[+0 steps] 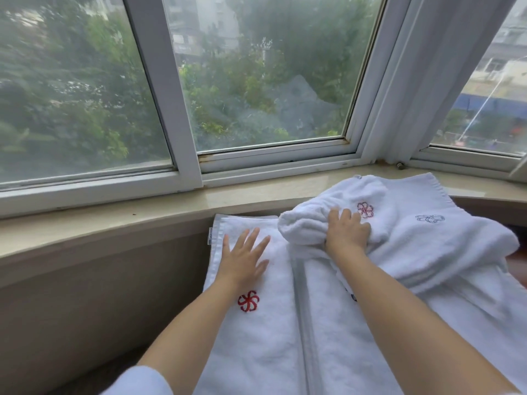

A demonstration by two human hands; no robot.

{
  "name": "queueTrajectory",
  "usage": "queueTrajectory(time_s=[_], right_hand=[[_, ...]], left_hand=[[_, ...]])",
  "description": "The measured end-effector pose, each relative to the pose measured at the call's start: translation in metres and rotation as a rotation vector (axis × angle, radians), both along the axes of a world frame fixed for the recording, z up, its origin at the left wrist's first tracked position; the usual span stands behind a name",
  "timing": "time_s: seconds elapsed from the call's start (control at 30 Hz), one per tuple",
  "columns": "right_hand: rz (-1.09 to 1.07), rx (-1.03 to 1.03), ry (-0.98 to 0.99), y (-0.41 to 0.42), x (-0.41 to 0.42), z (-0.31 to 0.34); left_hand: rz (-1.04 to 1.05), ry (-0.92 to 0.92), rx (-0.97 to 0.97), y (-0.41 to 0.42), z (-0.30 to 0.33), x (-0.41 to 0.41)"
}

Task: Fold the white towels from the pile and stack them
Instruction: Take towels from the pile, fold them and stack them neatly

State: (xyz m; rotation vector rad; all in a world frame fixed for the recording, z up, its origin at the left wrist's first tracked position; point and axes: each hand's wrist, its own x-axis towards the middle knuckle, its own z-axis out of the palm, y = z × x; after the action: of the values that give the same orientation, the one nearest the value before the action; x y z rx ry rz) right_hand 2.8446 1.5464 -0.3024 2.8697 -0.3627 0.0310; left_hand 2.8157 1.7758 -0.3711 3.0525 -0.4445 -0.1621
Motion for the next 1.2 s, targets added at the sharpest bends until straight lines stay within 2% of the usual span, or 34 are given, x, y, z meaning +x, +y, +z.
queueTrajectory(time_s=[0.1,0.17,0.33,0.4,0.5,0.6,0.67,0.7,0.77,0.87,0.9,0.97,1.03,1.07,1.13,1.2], right_hand=[[0.015,0.024,0.018,0.005,-0.005,0.015],[0.045,0.063,-0.039,0.010,-0.013,0.027],[0.158,0.210,-0.220,0.010,-0.040,0.069],[0.273,0.208,-0.219,0.008,-0.049,0.088],[0.390,0.208,-0.203,0.007,-0.064,0.111],[0.341,0.424,-0.361,0.006,-0.074,0.132],[0.262,0.585,-0.399,-0.003,-0.076,0.150],[0.222,0.651,-0.338,-0.011,-0.076,0.160],[0.170,0.724,-0.059,-0.030,-0.081,0.173],[0.128,0.653,0.379,-0.057,-0.093,0.170],[0.122,0.676,0.474,-0.064,-0.096,0.166],[0.141,0.754,0.554,-0.076,-0.100,0.162],[0.205,0.814,0.485,-0.086,-0.098,0.168],[0.250,0.852,0.372,-0.091,-0.096,0.174],[0.308,0.949,-0.036,-0.104,-0.091,0.186],[0.197,1.046,-0.489,-0.123,-0.086,0.197]], left_hand=[[0.008,0.258,0.021,0.001,0.014,-0.012],[0.005,0.270,-0.028,0.000,0.029,-0.018],[0.137,0.192,-0.374,-0.003,0.070,-0.032],[0.141,0.201,-0.499,-0.008,0.081,-0.040],[0.121,0.258,-0.817,-0.021,0.102,-0.051],[0.080,0.147,-1.042,-0.043,0.132,-0.057],[0.206,0.092,-1.299,-0.060,0.151,-0.062],[0.271,0.121,-1.435,-0.066,0.158,-0.065],[0.372,0.224,-1.571,-0.074,0.167,-0.067],[0.422,0.492,-1.633,-0.084,0.164,-0.069],[0.417,0.537,-1.645,-0.088,0.162,-0.071],[0.407,0.494,-1.605,-0.102,0.159,-0.074],[0.416,0.376,-1.569,-0.122,0.160,-0.074],[0.446,0.306,-1.575,-0.131,0.163,-0.074],[0.494,0.053,-1.540,-0.143,0.173,-0.071],[0.489,-0.245,-1.321,-0.147,0.185,-0.071]])
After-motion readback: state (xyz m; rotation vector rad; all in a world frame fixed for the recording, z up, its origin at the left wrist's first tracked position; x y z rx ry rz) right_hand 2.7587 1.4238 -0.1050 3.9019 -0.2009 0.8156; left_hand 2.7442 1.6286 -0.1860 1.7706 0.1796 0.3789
